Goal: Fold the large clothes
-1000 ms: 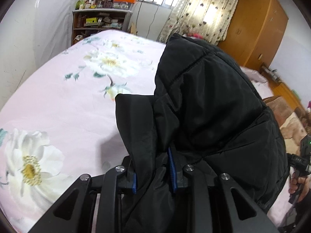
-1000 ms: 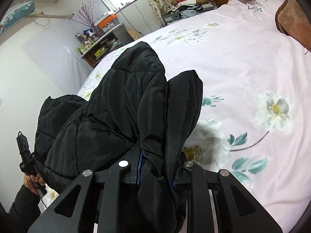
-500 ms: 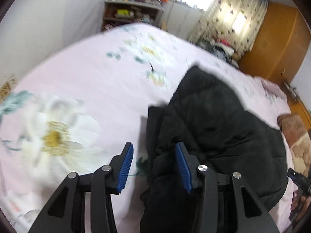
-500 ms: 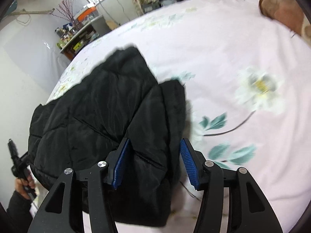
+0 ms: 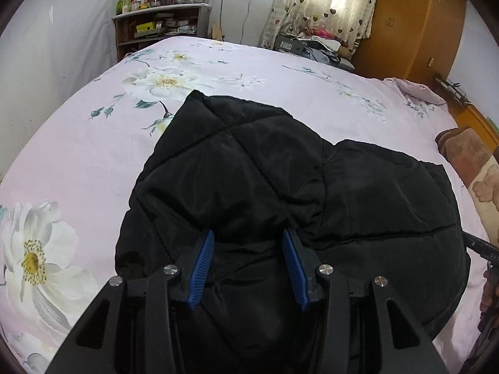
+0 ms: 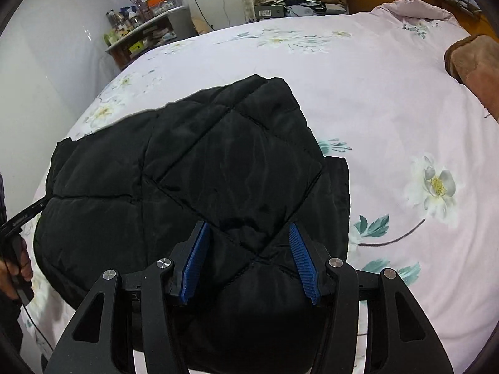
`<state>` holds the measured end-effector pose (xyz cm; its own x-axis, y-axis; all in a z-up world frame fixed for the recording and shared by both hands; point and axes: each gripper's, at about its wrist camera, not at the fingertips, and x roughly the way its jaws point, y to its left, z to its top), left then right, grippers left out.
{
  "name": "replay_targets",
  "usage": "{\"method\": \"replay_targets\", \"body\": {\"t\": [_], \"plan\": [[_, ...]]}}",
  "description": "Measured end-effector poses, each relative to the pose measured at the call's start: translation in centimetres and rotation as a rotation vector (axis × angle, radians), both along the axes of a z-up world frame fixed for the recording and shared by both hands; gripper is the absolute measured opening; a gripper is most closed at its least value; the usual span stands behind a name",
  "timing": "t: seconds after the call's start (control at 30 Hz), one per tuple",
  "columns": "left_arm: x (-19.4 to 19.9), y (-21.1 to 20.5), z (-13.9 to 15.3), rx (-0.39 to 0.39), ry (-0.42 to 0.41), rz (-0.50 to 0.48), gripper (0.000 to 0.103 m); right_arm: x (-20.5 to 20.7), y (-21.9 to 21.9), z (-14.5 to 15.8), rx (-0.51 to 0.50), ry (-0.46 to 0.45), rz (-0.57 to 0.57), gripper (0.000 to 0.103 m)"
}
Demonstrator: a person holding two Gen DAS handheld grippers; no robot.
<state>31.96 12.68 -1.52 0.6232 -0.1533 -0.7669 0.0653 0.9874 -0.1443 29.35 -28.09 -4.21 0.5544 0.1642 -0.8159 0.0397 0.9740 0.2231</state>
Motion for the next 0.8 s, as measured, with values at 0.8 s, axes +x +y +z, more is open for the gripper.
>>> {"method": "replay_targets", "body": {"t": [0.8], "plan": [[-20.3,-4.5,7.9,-0.009,-0.096,-0.012,0.062,-18.9,6.9,9.1,-0.047,-0.132,-0.024,0.054]]}}
